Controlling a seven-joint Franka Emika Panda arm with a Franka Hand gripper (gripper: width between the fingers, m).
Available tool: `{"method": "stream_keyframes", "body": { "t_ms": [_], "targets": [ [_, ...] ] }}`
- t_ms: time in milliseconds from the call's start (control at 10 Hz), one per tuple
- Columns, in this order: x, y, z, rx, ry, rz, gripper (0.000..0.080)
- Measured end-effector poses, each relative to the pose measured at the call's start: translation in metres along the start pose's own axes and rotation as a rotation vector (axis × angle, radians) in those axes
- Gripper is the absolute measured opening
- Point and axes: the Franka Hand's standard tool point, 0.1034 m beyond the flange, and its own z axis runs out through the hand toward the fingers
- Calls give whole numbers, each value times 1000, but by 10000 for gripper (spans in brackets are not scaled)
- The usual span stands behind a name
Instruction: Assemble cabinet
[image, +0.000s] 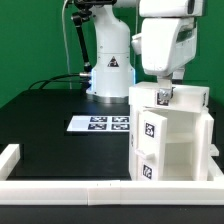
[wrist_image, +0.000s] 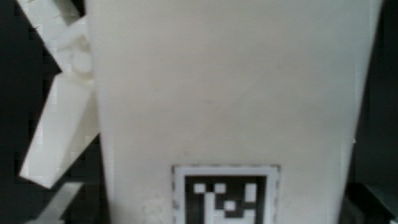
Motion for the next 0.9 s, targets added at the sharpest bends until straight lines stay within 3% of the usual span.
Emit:
{"method": "stream_keyframes", "body": {
  "t_ms": [500, 900],
  "targets": [
    [-4, 4, 1, -13, 7, 116, 555],
    [-1, 3, 1, -8, 19, 543, 556]
  ]
}}
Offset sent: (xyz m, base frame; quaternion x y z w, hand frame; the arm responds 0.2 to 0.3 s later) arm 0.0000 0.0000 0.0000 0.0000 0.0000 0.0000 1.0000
